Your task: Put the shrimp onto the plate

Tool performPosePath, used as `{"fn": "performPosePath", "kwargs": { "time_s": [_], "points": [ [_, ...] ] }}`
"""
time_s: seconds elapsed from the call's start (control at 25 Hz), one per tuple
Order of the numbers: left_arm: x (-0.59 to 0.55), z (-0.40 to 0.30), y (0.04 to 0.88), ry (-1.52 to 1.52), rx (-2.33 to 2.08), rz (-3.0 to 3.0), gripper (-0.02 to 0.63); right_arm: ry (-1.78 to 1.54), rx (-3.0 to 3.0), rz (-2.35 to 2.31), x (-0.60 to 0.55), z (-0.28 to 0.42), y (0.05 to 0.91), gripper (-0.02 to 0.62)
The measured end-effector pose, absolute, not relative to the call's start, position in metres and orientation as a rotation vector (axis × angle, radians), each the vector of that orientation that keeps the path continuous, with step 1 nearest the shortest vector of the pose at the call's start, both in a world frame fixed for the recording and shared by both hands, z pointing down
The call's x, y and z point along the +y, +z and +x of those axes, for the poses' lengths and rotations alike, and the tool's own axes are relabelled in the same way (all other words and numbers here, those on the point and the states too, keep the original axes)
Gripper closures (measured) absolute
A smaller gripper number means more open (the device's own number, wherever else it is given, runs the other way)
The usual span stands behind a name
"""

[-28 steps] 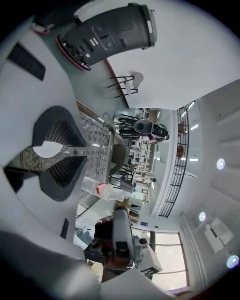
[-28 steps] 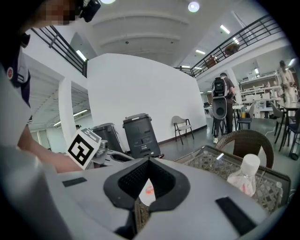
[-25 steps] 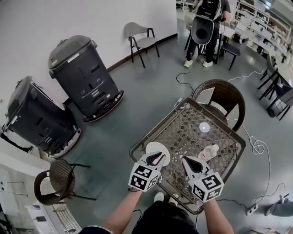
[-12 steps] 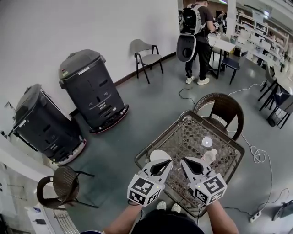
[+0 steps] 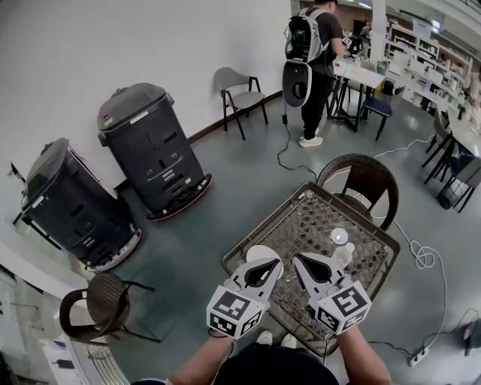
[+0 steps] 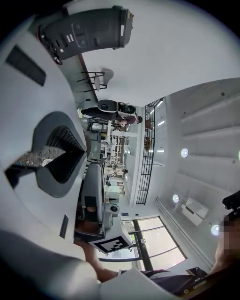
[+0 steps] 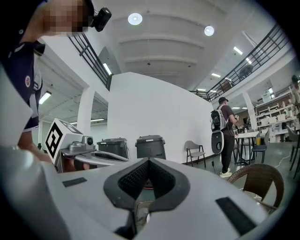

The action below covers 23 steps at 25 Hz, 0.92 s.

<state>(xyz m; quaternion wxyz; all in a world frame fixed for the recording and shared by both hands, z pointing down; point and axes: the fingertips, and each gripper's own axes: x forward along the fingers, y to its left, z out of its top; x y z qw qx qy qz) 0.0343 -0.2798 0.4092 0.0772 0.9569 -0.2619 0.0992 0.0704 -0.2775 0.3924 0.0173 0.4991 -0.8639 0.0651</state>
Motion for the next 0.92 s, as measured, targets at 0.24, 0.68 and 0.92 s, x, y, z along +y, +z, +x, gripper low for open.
{"fn": "performPosePath", "kwargs": {
  "time_s": [0.24,0.68,0.92],
  "points": [
    [-0.2786,0.0351,0.4075,0.292,-0.782,2.866,0.597,0.198,-2.689,1.555,-0.2753,0.0690,0.3891,0.591],
    [-0.2773,0.0386,0.4070,0.290,-0.769,2.871,0.597,0.195,-2.684,1.585,-0.2717,0.0725,0.3886,0.591],
    [-0.2758,0.0380,0.4038,0.287,-0.774,2.876,0.597,0.206,-2.673,1.603,-0.2699,0.0753,0.3893,0.591]
  ]
}}
